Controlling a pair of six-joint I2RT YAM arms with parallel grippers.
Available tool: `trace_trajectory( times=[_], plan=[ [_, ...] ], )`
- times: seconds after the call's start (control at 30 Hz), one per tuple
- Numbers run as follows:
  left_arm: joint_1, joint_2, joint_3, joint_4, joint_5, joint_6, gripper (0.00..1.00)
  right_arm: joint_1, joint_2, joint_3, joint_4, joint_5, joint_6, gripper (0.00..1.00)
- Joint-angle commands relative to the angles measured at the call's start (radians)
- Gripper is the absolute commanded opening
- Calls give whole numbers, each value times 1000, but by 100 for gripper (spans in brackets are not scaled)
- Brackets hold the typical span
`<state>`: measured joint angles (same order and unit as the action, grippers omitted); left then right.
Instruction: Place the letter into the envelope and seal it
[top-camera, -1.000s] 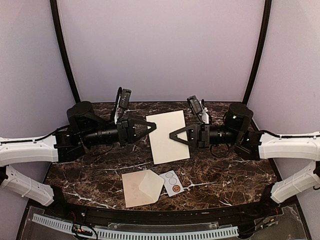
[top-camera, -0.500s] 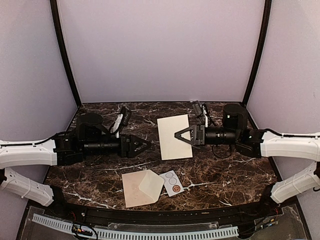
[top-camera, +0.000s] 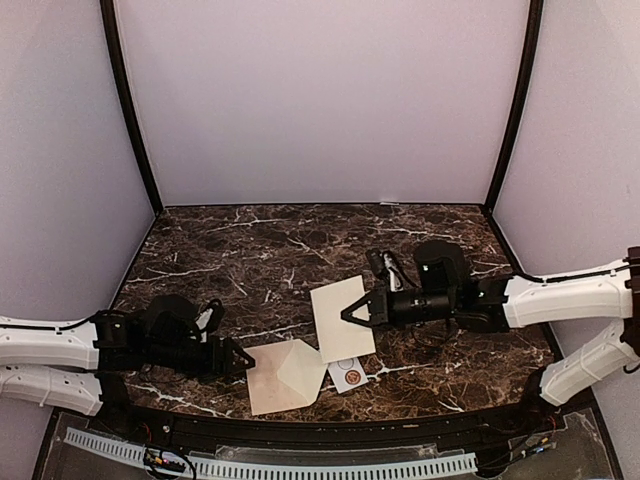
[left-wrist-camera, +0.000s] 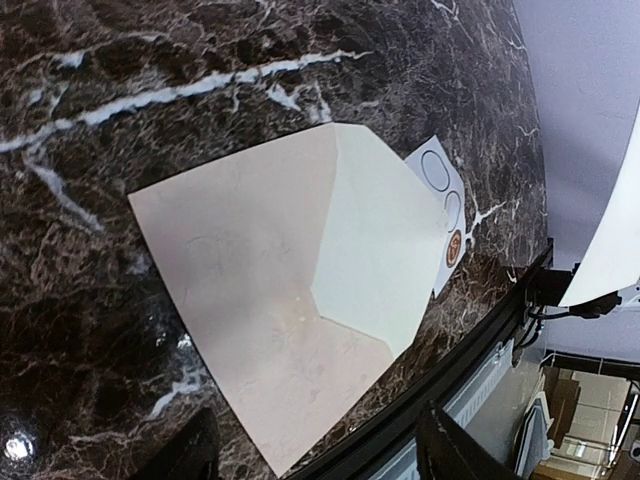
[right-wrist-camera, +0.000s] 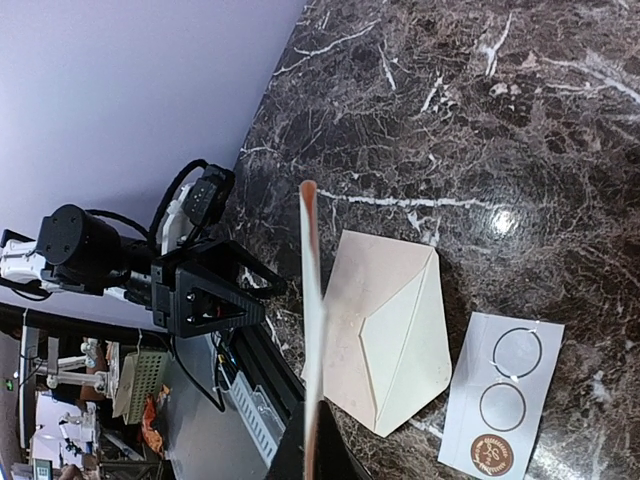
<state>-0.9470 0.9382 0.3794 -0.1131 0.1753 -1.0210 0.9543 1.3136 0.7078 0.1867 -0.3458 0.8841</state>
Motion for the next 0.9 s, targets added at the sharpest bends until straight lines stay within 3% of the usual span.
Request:
trace_trajectory(
  times=[0.0,0.27,0.4,0.57,0.7,0.87],
  plan=[
    [3,-45,-52,-1,28,-123,65,48,80,-3,85,32,89,0],
    [3,12,-59,37,56,-116,68,83,217,49,127,-8,105,0],
    [2,8,-6,125,55,-27,69,86,209,46,195,-37,95,0],
    [3,31,58,328,197,84,70,87,186,31,350,-128,98,0],
    [1,80,69,521,335,88,70,90,180,7,505,-183,132,0],
    [-24,116,89,585,414,102,69,98,167,3,577,-202,142,0]
  ],
)
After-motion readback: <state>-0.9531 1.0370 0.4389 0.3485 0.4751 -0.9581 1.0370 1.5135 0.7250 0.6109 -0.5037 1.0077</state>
